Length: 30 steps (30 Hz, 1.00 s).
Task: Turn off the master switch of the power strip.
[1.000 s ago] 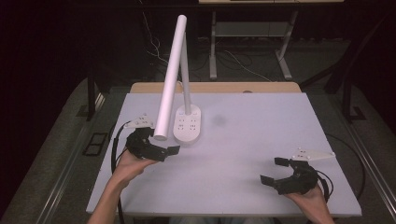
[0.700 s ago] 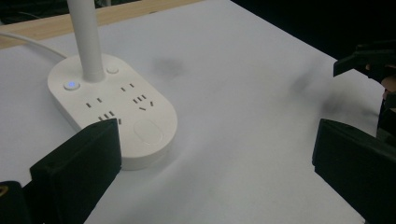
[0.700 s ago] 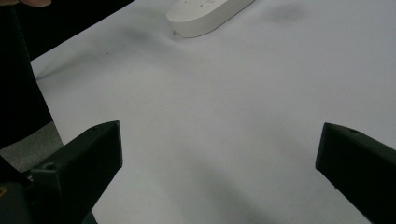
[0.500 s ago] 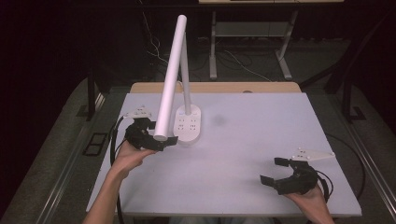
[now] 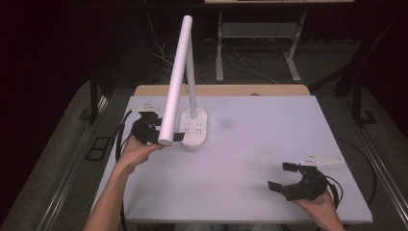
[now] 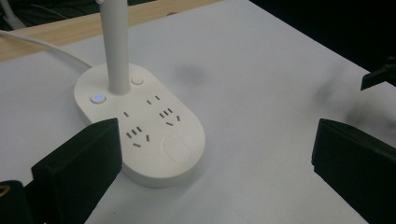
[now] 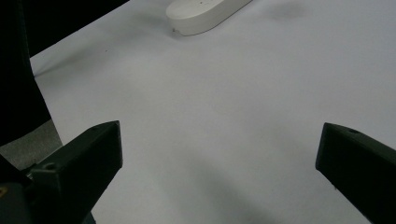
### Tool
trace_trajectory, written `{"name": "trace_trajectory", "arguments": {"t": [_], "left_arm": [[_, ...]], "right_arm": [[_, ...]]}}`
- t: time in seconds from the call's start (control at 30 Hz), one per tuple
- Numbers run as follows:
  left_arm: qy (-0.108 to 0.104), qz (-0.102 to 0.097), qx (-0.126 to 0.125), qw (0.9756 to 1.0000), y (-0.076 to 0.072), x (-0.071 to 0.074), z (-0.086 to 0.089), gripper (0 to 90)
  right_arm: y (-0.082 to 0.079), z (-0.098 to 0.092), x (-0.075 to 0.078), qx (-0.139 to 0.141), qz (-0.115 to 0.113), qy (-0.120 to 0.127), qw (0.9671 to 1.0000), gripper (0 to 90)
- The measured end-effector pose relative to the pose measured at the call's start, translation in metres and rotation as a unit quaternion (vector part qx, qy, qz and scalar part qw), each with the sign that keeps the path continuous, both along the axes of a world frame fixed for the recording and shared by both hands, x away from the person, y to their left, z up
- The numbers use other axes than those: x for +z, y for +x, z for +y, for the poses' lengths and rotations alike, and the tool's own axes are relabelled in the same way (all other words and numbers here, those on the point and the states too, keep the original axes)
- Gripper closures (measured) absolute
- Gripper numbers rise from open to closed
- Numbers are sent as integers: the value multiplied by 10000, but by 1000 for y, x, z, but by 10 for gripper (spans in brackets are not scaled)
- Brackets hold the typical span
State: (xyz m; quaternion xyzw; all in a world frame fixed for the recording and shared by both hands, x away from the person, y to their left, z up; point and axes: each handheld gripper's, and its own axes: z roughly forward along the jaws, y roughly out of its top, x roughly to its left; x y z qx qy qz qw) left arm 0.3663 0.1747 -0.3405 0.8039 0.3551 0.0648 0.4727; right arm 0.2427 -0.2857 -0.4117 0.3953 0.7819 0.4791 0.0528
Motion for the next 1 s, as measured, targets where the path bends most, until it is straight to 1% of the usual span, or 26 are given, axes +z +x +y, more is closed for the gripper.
{"name": "trace_trajectory", "arguments": {"t": [0.03, 0.1, 0.33, 0.43, 0.57, 0.63, 0.77, 1.0], "left_arm": [[17, -1, 5, 10000, 1, 1, 0, 7], [-48, -4, 38, 10000, 3, 2, 0, 8], [-57, 34, 139, 9999, 11, 1, 4, 9], [-5, 61, 159, 9999, 16, 1, 4, 11], [5, 90, 158, 9998, 22, 0, 3, 11], [88, 110, 144, 9998, 25, -1, 1, 11], [129, 147, 138, 9997, 31, -1, -2, 11], [207, 140, 190, 9995, 43, -2, -3, 13]], "right_arm": [[0, 0, 0, -3, -4, 0, 10000, 0], [0, -1, 1, -23, -1, 22, 10000, 0], [0, -2, 1, -46, -19, 28, 10000, 0], [0, -2, 0, -46, -20, 25, 10000, 0], [-1, -2, 0, -67, -9, 35, 10000, 0], [0, -3, 0, -75, -22, 41, 10000, 0], [-1, -4, 0, -88, -2, 48, 9999, 0], [0, -4, -1, -97, 4, 46, 9999, 0]]}}
